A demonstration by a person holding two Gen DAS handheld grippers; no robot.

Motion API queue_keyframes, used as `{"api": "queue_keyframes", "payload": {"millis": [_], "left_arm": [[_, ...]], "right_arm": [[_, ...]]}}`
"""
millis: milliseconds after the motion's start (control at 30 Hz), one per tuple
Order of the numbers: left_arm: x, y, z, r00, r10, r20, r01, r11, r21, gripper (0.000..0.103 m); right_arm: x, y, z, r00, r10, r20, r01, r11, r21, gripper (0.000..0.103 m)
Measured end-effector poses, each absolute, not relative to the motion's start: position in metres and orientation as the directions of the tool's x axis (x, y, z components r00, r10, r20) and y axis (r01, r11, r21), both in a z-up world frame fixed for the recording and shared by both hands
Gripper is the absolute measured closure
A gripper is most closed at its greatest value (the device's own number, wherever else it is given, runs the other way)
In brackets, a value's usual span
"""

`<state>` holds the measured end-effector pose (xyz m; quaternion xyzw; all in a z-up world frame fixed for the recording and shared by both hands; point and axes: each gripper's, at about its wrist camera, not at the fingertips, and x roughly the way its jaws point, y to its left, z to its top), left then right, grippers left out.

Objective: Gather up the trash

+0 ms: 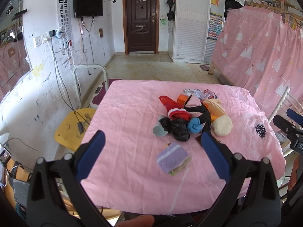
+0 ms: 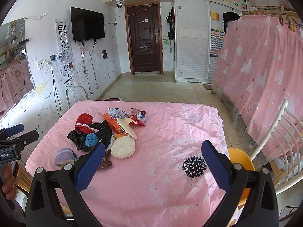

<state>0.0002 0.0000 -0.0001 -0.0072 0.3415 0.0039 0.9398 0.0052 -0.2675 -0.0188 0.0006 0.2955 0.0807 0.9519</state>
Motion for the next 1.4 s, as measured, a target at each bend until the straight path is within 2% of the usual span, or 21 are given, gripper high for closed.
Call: {"api": "queue_keyframes", "payload": {"millis": [1400], "left_arm": [[-0.0009, -0.0042, -0.0035, 0.767, 0.001, -0.641, -0.008, 1.0, -0.007, 0.006]], "right_arm": [[0.002, -0.2626, -0.0141, 0.82, 0.143, -0.554, -0.15, 0.988, 0.034, 0.011]]}}
